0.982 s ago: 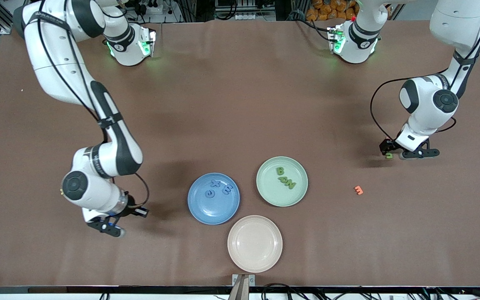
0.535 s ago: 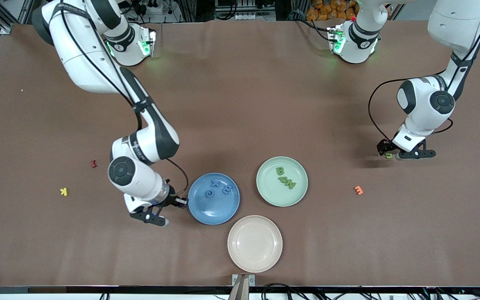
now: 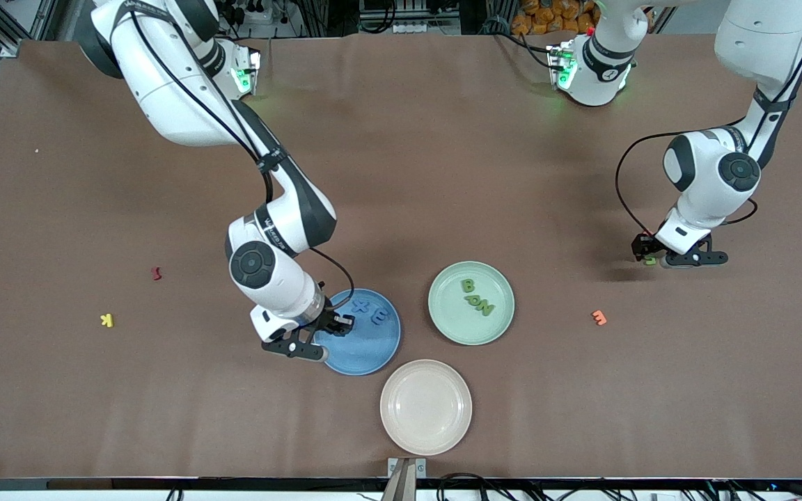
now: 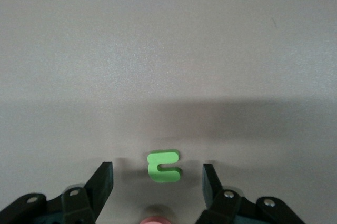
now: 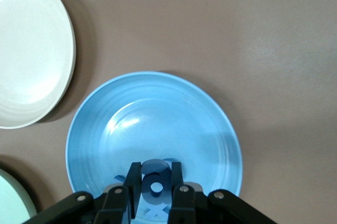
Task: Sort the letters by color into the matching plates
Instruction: 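Drop the a in the blue plate while the left gripper lowers, then grasp the green u with the left gripper while the right gripper withdraws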
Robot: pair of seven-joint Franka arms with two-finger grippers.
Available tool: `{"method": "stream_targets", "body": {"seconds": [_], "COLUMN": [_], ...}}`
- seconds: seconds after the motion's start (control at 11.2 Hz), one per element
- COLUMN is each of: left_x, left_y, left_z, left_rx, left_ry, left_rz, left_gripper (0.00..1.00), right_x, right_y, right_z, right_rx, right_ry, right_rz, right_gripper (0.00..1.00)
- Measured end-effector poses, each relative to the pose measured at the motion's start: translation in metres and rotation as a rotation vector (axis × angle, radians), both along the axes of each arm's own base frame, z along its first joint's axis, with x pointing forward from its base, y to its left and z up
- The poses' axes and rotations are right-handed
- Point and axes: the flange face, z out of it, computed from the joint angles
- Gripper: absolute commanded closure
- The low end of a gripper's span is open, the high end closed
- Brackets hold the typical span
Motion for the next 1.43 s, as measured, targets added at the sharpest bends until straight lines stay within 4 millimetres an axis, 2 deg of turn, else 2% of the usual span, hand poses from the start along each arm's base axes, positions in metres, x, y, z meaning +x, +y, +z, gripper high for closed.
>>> {"method": "stream_targets", "body": {"seconds": [0.27, 0.45, 0.62, 0.71, 0.8, 1.25, 1.43], "left_x": [0.0, 0.0, 0.001, 0.002, 0.003, 0.009, 0.012], "left_y": [0.001, 0.002, 0.003, 0.003, 0.004, 0.004, 0.004], "left_z": [-0.002, -0.003, -0.004, -0.004, -0.005, -0.006, -0.005], "left_rx": [0.0, 0.002, 0.003, 0.003, 0.004, 0.006, 0.007], "left_ry": [0.003, 0.005, 0.006, 0.006, 0.005, 0.001, -0.003], "left_rz": [0.0, -0.004, -0.007, -0.007, -0.007, -0.008, -0.01], "left_gripper": [0.29, 0.3, 0.38, 0.43, 0.44, 0.55, 0.67], "right_x": [-0.006, -0.001, 0.008, 0.016, 0.025, 0.065, 0.072], "right_y": [0.01, 0.002, -0.013, -0.029, -0.053, -0.201, -0.25], "right_z": [-0.009, -0.009, -0.004, -0.002, -0.001, 0.017, 0.029], "right_rx": [0.0, -0.008, -0.02, -0.036, -0.064, -0.159, -0.192], "right_ry": [0.012, 0.003, -0.023, -0.032, -0.029, -0.016, -0.017], "right_rz": [-0.017, -0.01, 0.04, 0.065, 0.086, 0.136, 0.159], "right_gripper": [0.0, 0.0, 0.0, 0.0, 0.0, 0.0, 0.0]}}
